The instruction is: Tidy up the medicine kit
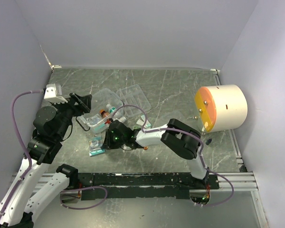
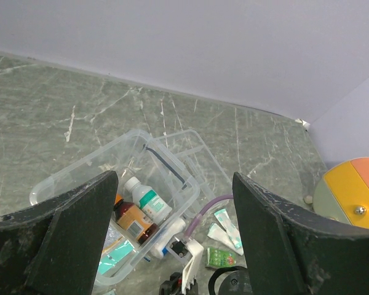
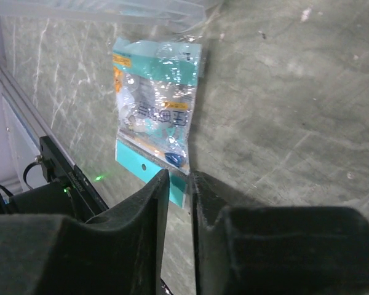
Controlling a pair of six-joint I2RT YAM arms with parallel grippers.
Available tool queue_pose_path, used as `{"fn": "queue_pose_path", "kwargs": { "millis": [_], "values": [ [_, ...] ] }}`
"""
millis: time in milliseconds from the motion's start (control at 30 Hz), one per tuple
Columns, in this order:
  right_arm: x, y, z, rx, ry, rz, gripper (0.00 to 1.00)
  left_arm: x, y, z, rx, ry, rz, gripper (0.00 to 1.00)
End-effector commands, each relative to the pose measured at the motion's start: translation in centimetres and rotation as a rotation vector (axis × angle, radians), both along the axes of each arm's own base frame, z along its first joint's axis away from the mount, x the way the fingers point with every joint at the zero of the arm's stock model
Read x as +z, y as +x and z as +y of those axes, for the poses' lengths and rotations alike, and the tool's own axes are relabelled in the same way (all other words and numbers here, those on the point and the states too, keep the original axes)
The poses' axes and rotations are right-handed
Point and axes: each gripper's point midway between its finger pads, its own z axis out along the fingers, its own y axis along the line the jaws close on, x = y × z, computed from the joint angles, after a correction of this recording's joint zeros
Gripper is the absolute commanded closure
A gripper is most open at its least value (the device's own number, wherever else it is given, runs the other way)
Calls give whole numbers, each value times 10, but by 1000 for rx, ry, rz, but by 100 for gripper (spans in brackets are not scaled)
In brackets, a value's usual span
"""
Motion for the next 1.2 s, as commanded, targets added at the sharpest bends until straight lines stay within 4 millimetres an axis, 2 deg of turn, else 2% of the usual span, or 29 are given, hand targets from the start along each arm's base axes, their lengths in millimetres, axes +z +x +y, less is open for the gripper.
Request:
{"fn": "queue_pose_path", "kwargs": {
  "millis": [0,67,233,400,567,700,800,833,867,1000,1167],
  "values": [
    [-19,2,-11,-42,-67,10,90,7,2,5,27,-19,-34,14],
    [-16,6,-14,-61,-71,-5,100,7,2,5,26,-20,-32,14],
    [4,16,-22,-85,-65,-68,100,6,3,3,20,-20,-30,14],
    [18,25,-53,-107,-115,-132,100,5,5,1,9,-20,-23,15],
    [12,25,-93,-105,-239,-187,100,5,5,1,6,-22,-24,15],
    [2,27,-108,-112,-335,-196,100,5,5,1,8,-23,-25,15],
    [7,37,-106,-131,-369,-228,58,6,5,2,13,-21,-27,15],
    [11,42,-105,-140,-368,-244,52,6,5,3,15,-20,-26,15],
    [16,46,-102,-147,-361,-261,49,6,5,3,16,-20,-26,15],
    [28,62,-88,-160,-322,-298,47,5,6,2,12,-20,-24,15],
    [15,74,-77,-163,-353,-295,48,4,7,1,9,-17,-18,15]
  ]
}}
